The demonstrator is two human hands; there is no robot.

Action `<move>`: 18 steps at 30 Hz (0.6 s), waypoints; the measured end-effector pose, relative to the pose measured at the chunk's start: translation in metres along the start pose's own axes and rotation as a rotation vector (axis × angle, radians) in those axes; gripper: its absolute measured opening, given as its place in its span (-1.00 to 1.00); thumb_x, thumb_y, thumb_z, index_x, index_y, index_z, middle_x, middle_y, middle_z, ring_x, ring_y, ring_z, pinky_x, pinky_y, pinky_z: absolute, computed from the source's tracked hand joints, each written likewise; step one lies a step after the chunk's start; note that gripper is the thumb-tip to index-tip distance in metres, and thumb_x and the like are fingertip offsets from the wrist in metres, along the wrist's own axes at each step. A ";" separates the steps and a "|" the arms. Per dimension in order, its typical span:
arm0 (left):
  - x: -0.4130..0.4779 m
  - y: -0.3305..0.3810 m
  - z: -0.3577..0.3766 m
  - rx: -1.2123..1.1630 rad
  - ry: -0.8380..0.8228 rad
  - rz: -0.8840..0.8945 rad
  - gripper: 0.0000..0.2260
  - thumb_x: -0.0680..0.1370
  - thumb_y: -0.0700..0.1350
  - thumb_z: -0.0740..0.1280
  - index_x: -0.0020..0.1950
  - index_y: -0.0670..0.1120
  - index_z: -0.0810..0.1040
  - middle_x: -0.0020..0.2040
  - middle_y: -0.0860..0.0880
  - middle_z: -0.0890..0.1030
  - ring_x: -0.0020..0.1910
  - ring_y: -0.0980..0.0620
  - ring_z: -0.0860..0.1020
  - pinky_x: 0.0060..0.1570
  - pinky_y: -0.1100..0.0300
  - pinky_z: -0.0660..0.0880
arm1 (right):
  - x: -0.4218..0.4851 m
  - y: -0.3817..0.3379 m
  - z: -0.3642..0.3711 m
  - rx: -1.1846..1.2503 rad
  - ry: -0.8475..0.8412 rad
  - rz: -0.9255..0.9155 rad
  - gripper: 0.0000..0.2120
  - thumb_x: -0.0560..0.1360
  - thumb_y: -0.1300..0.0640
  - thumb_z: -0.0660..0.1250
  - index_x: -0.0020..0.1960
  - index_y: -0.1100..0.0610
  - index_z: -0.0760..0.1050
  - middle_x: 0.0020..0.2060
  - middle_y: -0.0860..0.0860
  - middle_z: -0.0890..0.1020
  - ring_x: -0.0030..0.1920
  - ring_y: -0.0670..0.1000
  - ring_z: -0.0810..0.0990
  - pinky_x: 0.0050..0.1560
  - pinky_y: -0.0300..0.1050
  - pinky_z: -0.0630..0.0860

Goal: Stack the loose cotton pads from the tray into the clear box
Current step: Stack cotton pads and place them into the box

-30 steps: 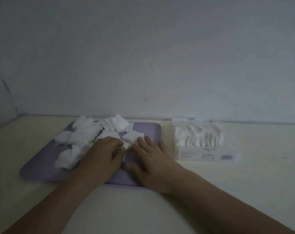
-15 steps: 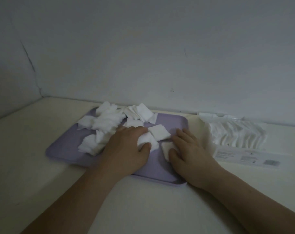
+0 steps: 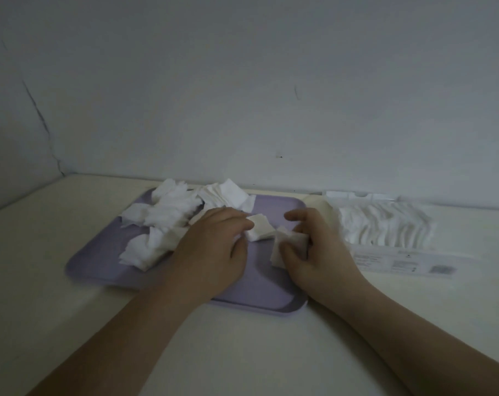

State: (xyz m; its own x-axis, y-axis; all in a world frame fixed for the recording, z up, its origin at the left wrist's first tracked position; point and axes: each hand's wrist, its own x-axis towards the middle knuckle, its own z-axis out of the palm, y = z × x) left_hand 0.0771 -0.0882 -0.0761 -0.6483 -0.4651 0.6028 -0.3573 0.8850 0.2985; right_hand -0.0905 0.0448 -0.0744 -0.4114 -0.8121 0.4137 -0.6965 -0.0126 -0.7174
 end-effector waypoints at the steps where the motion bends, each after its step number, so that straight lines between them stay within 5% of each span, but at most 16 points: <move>1: 0.008 0.003 0.000 0.003 -0.043 -0.033 -0.71 0.53 -0.11 0.29 0.20 -0.11 0.67 0.17 -0.07 0.70 0.19 -0.09 0.60 0.33 0.07 0.47 | 0.000 0.002 0.000 0.008 0.004 0.003 -0.56 0.52 0.21 0.37 0.34 -0.05 0.38 -0.11 -0.22 0.50 -0.13 -0.32 0.53 -0.15 -0.46 0.37; 5: 0.047 0.006 0.003 0.098 -0.241 -0.210 -0.65 0.64 0.02 0.21 0.38 -0.04 0.56 0.26 -0.14 0.66 0.25 -0.18 0.58 0.20 -0.04 0.53 | 0.003 0.004 -0.002 0.016 0.011 0.026 -0.53 0.55 0.19 0.36 0.43 0.01 0.42 0.01 -0.21 0.55 -0.14 -0.20 0.51 -0.05 -0.40 0.35; 8: 0.067 0.007 0.009 0.153 -0.436 -0.303 -0.61 0.62 0.03 0.29 0.43 -0.05 0.48 0.30 -0.16 0.62 0.25 -0.18 0.56 0.20 0.03 0.51 | 0.002 0.002 -0.005 0.010 0.040 0.027 -0.73 0.52 0.18 0.38 0.08 -0.18 0.53 -0.11 -0.26 0.62 -0.17 -0.21 0.56 -0.14 -0.42 0.39; 11: 0.075 0.004 0.005 0.095 -0.541 -0.353 -0.52 0.57 0.03 0.38 0.47 -0.05 0.43 0.30 -0.06 0.60 0.25 -0.11 0.56 0.24 0.10 0.47 | 0.003 0.003 -0.004 0.034 0.067 0.031 -0.85 0.50 0.15 0.39 -0.15 -0.08 0.50 -0.24 -0.19 0.64 -0.19 -0.18 0.61 -0.17 -0.31 0.47; 15: 0.075 -0.002 -0.005 -0.020 -0.634 -0.408 -0.54 0.48 0.06 0.50 0.34 -0.01 0.55 0.03 0.09 0.63 0.03 0.05 0.60 0.11 0.11 0.53 | 0.003 0.004 -0.003 0.114 0.079 0.029 -0.81 0.50 0.17 0.38 -0.15 -0.02 0.39 -0.32 -0.12 0.53 -0.30 -0.14 0.50 -0.26 -0.31 0.38; 18: 0.064 -0.002 -0.009 -0.081 -0.610 -0.394 -0.79 0.48 0.03 0.52 0.08 0.06 0.66 -0.10 0.10 0.64 -0.11 0.10 0.58 -0.10 0.20 0.47 | 0.002 0.002 -0.004 0.137 0.079 0.054 -0.78 0.53 0.18 0.34 -0.13 -0.03 0.32 -0.30 -0.13 0.45 -0.32 -0.20 0.43 -0.26 -0.22 0.35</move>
State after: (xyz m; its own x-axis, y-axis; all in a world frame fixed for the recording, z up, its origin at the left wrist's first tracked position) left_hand 0.0419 -0.1193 -0.0313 -0.7494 -0.6581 -0.0733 -0.6060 0.6370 0.4764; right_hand -0.0951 0.0450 -0.0726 -0.4944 -0.7656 0.4117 -0.5882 -0.0541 -0.8069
